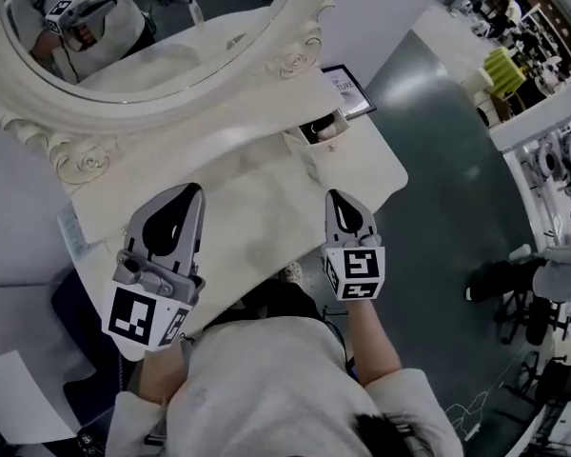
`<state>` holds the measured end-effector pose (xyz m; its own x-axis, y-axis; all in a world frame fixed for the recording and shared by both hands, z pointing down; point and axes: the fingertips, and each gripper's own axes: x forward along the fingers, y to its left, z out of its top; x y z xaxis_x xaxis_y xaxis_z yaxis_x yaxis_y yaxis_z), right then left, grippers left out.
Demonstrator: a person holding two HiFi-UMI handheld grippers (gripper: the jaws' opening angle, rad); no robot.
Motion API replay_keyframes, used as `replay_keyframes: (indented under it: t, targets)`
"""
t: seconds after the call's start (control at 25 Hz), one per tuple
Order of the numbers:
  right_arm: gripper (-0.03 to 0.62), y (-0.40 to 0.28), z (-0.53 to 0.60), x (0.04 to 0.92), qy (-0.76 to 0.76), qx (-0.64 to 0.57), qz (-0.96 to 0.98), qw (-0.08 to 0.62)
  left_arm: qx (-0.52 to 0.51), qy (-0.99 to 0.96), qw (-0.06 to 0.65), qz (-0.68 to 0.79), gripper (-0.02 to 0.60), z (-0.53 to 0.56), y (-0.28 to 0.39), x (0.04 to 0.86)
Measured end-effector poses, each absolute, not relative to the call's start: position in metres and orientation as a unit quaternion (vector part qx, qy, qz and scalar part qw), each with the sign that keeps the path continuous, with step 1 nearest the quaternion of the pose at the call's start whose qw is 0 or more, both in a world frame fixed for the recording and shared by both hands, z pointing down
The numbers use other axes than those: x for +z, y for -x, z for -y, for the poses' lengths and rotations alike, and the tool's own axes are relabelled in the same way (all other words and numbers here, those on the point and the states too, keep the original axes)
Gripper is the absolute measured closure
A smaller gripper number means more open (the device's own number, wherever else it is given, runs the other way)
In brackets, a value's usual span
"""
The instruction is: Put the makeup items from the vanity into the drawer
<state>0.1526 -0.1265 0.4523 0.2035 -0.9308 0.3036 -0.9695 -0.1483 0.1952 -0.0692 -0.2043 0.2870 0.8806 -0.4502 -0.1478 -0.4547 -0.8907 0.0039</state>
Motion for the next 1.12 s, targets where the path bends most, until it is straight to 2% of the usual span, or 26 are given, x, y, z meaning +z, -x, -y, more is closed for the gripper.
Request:
replay_keyframes:
  t: [0.44,1.12]
  targets:
    - [0.576,-0.218,0.149,0.429,-0.723,-0.019,0.649,0.236,0.073,0.959,0.026,-0.273,0.566,0.204,0.026,0.274]
    - [0.576,-0.284,0.192,0.432,-0.594,-0.236,0.639,0.427,0.065,0.937,0.048,-0.340,0.566,0.197,-0.012,0.263]
